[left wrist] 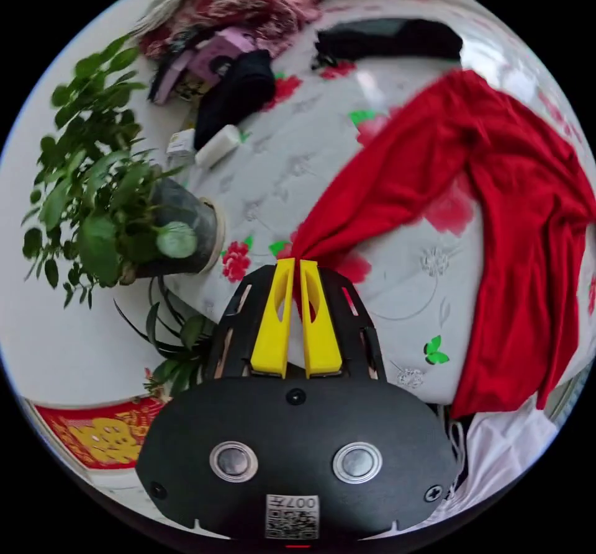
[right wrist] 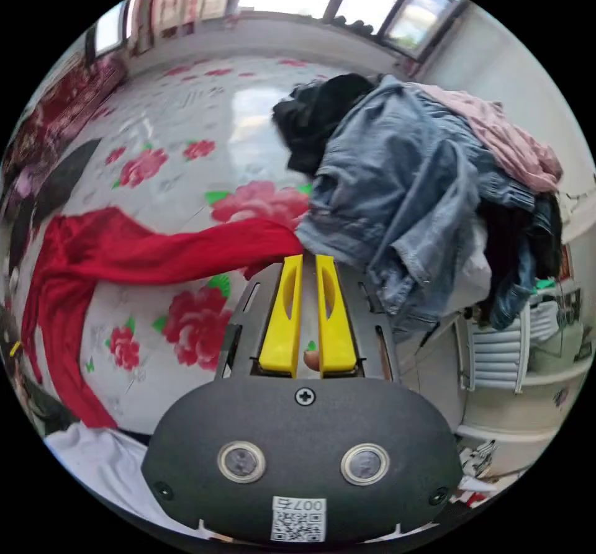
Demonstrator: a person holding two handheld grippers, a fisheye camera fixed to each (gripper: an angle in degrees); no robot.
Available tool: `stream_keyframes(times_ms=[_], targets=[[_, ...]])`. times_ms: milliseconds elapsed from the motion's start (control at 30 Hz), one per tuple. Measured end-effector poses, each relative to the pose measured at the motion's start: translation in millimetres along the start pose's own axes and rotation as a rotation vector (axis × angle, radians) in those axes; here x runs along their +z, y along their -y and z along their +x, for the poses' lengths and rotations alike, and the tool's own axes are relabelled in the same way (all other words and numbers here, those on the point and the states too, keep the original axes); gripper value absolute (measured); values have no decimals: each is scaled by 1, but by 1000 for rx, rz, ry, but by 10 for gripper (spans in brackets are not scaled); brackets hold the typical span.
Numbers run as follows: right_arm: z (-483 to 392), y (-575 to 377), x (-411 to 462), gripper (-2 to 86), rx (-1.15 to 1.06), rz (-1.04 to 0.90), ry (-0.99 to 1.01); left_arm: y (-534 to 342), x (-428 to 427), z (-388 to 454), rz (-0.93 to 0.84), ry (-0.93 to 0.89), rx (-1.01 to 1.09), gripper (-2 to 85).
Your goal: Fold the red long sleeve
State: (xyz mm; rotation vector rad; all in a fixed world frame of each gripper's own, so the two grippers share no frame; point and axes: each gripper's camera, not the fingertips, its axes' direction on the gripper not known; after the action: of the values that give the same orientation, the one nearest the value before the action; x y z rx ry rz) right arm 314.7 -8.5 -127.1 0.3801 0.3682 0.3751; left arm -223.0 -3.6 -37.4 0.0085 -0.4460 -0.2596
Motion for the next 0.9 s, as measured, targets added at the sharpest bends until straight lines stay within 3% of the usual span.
stream_keyframes(times_ms=[67,133,200,267,367,533,633,800,900], targets=[[5,-8,-11,30,-13,51,30,-12,-19,-17,55,-57,-65,-1],[-8,-26,-22,37,-97,66,205,-32,-35,-23,102,-174,-82,11],[-48,-64,-35,46,-276,50,537,-64,-46,-5,130,-402,-7,36],[-88,-97,-41,52,-397,-12,733,-87,-49,22,109,-549,71,55],[-157,-146,-49,64,-602,-124,913,-113,-53,76,64,-621,221,77],[-231,-191,-54,64,-852,-238,961,-122,-47,146,-67,-458,408,80],[-258,-211,-48,28,-1043,-330,790,-126,-56,157,-5,-352,507,20],[-210,-237,-67,3,-1185,-302,689,-139,-58,116,-19,-312,481,-8],[-177,-246,-69,2,-1160,-277,644,-158,-52,97,-49,-359,476,-9]])
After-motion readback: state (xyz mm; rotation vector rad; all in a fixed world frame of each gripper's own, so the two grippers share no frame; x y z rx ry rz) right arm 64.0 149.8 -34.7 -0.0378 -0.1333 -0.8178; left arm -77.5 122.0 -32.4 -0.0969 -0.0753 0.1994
